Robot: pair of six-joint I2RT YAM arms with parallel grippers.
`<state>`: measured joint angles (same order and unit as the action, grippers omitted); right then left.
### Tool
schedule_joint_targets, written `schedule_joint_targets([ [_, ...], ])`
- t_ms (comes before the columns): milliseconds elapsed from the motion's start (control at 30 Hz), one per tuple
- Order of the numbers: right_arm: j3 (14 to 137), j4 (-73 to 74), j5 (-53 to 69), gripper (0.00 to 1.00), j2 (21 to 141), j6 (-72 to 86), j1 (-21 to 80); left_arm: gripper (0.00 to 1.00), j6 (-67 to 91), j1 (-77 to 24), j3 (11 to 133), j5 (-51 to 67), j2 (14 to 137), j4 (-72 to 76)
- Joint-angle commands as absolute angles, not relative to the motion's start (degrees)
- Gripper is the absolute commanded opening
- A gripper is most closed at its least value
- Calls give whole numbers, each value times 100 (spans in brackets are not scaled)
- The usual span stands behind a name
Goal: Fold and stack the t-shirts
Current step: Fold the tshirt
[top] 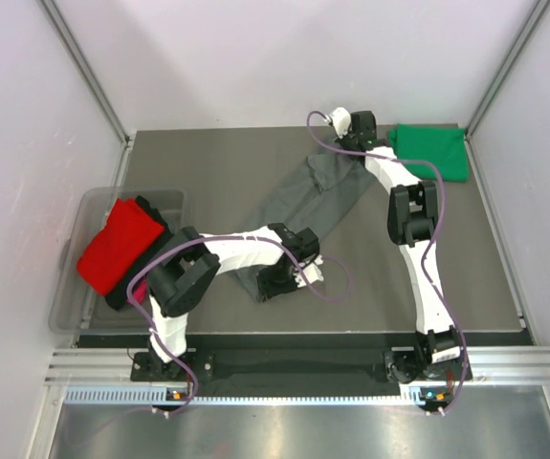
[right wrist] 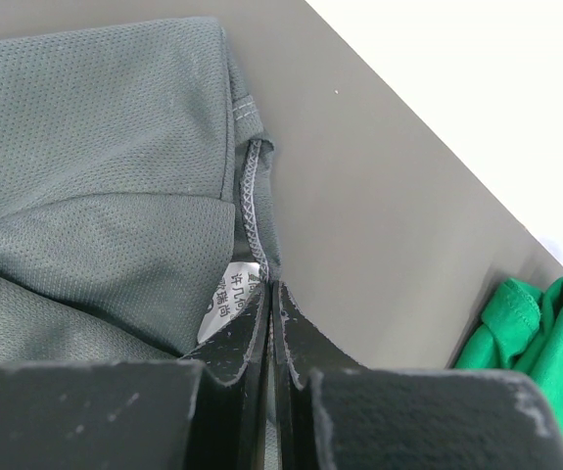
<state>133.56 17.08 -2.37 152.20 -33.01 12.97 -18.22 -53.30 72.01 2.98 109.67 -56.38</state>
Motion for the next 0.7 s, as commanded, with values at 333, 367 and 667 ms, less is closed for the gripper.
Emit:
schedule_joint_targets([
  [333,13219,1591,-211,0,14968,-3226,1292,43,-1916,-5572,7058,-632,10398,-5643],
  [367,13227,1591,-202,0,14968,-3226,1292,43,-1925,-5572,7032,-642,10406,-5643],
  [667,13219,1556,-211,0,14968,-3252,1283,36,-1890,-5581,6776,-545,10608,-5520],
])
